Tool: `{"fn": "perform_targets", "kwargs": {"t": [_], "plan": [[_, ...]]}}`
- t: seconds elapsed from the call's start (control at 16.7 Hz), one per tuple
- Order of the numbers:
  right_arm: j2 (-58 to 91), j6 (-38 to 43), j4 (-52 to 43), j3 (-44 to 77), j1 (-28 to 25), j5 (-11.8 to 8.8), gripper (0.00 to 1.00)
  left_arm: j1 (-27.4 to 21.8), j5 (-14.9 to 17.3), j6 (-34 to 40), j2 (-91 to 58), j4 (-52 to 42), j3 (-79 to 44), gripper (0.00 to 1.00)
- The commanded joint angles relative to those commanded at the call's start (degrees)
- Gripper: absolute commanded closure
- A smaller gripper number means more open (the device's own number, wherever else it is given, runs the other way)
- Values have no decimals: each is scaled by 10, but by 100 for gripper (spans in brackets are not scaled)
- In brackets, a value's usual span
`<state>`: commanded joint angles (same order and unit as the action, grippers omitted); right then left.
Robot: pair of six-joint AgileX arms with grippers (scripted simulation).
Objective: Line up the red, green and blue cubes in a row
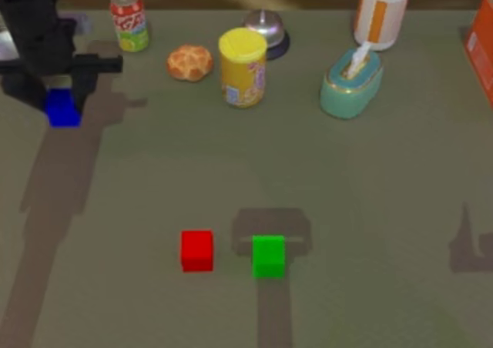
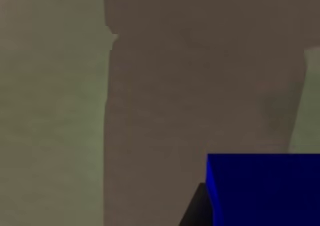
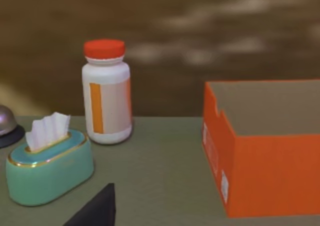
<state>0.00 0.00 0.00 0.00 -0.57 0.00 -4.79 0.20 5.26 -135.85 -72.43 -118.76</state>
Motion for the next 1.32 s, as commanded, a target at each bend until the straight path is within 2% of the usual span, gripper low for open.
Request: {"fn": "perform_targets", "kwargs": {"t": [0.36, 0.54, 0.72, 1.08, 1.2, 1.32], "plan": [[0, 0, 0, 0, 0, 0, 0, -4, 0, 0, 2, -8, -8, 100], [0, 0, 0, 0, 0, 0, 0, -42, -1, 39, -7, -17, -23, 100], [0, 0, 0, 0, 0, 0, 0, -134, -2, 129, -17, -33, -44, 100], [0, 0, 0, 0, 0, 0, 0, -389, -3, 379, -27, -66, -80, 100], [0, 0, 0, 0, 0, 0, 0, -449, -4, 439, -24, -71, -86, 100], [0, 0, 0, 0, 0, 0, 0, -484, -5, 475, -19, -72, -90, 100]]}}
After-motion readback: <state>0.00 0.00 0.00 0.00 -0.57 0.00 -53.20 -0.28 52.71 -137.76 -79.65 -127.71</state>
